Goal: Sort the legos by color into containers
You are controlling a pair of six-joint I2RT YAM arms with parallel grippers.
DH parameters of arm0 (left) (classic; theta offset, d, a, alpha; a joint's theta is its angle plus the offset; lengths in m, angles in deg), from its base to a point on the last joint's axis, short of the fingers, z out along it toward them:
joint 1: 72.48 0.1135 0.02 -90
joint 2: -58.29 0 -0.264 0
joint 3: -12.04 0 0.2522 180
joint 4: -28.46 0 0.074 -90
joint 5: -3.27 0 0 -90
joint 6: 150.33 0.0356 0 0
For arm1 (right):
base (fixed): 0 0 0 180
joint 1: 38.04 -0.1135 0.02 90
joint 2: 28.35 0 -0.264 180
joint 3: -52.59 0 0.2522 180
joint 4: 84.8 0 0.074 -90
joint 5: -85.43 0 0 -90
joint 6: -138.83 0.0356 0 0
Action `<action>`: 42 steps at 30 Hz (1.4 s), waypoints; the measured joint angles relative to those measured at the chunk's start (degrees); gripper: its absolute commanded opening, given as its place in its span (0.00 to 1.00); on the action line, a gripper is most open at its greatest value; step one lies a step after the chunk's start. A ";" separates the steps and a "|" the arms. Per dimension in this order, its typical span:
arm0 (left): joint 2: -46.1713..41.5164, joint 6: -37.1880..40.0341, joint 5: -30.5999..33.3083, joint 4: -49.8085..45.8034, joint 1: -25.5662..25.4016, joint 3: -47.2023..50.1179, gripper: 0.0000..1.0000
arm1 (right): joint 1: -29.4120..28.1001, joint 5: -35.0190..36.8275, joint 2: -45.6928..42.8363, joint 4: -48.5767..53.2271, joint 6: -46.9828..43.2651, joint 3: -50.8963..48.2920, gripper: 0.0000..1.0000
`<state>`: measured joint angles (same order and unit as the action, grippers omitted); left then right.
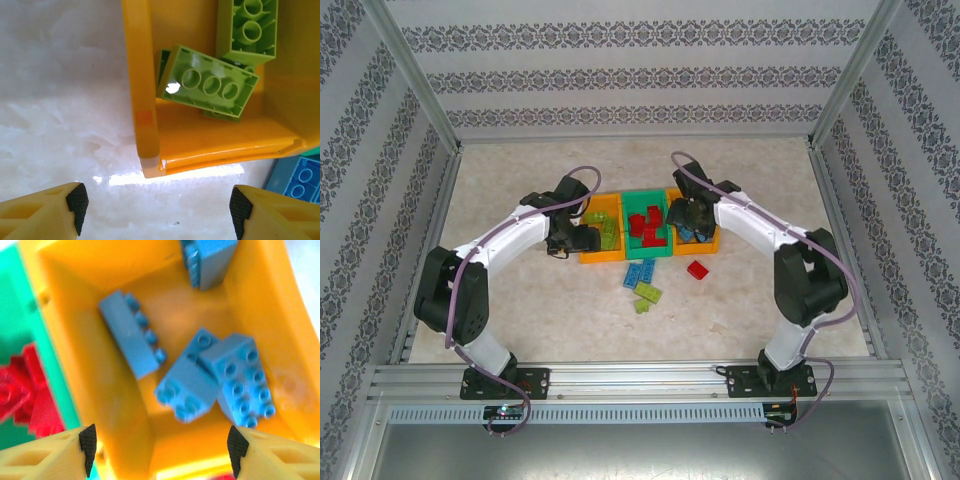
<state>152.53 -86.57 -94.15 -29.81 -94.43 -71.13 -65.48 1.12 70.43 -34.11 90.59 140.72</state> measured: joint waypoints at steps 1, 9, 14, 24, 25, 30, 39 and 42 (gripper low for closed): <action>0.00 -0.07 -0.33 0.04 0.04 0.07 0.77 | -1.01 0.46 -1.90 -0.07 -0.87 -1.73 0.73; 0.04 -0.17 -1.84 0.37 1.46 0.09 0.78 | -4.04 0.46 -9.60 -0.09 -7.85 -14.21 0.79; 0.07 -0.17 -2.51 0.39 1.51 0.07 0.81 | -4.07 -0.63 -6.49 0.33 -10.99 -14.27 0.81; 0.07 -0.17 -2.91 0.39 1.51 0.09 0.84 | -3.91 -1.77 0.35 0.33 -14.80 -12.72 0.78; 0.07 -0.17 -2.91 0.39 1.51 0.09 0.84 | -3.91 -2.03 0.74 0.35 -14.99 -12.70 0.78; 0.07 -0.17 -2.91 0.39 1.53 0.09 0.84 | -4.22 -2.60 1.14 0.39 -15.19 -12.70 0.76; 0.07 -0.17 -3.08 0.39 1.84 0.09 0.84 | -5.84 -3.30 1.14 0.37 -13.62 -13.05 0.68; 0.07 -0.17 -3.08 0.42 1.84 0.09 0.84 | -6.10 -3.43 1.14 0.39 -12.85 -13.81 0.66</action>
<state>152.59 -86.74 -97.23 -29.40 -92.60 -71.04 -71.58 -2.31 71.57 -33.72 77.74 126.91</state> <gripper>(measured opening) 0.844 0.674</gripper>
